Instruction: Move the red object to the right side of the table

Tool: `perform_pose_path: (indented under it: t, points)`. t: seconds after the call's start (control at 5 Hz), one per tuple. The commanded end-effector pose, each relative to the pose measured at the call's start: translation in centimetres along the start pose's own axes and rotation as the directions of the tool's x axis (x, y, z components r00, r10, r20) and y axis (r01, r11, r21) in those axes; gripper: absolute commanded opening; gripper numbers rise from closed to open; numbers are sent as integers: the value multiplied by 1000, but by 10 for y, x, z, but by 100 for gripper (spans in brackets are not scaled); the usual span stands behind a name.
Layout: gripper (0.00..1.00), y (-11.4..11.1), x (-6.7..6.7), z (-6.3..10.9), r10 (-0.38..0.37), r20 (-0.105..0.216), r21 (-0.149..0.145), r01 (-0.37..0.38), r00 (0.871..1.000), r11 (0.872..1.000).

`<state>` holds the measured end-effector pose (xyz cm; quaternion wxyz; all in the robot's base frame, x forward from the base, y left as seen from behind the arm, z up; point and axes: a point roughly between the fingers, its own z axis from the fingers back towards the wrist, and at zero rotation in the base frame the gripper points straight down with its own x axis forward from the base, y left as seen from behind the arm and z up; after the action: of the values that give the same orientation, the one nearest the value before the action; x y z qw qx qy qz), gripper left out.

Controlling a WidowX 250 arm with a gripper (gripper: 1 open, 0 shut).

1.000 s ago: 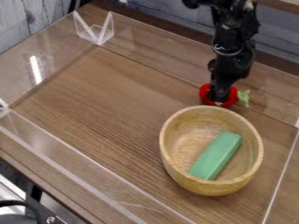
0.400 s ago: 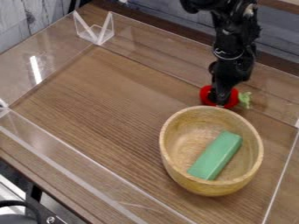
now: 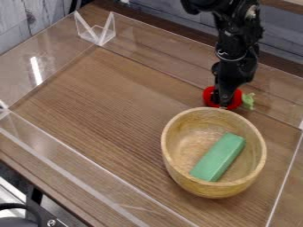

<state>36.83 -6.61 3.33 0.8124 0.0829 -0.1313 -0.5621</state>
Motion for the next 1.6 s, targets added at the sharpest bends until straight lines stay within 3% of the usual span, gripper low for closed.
perform_pose_path:
  t: [0.0, 1.4]
  points:
    - [0, -3, 11, 4, -19, 23, 24, 19, 1000, 1000]
    - [0, -11, 16, -10, -16, 43, 26, 15, 999, 1000]
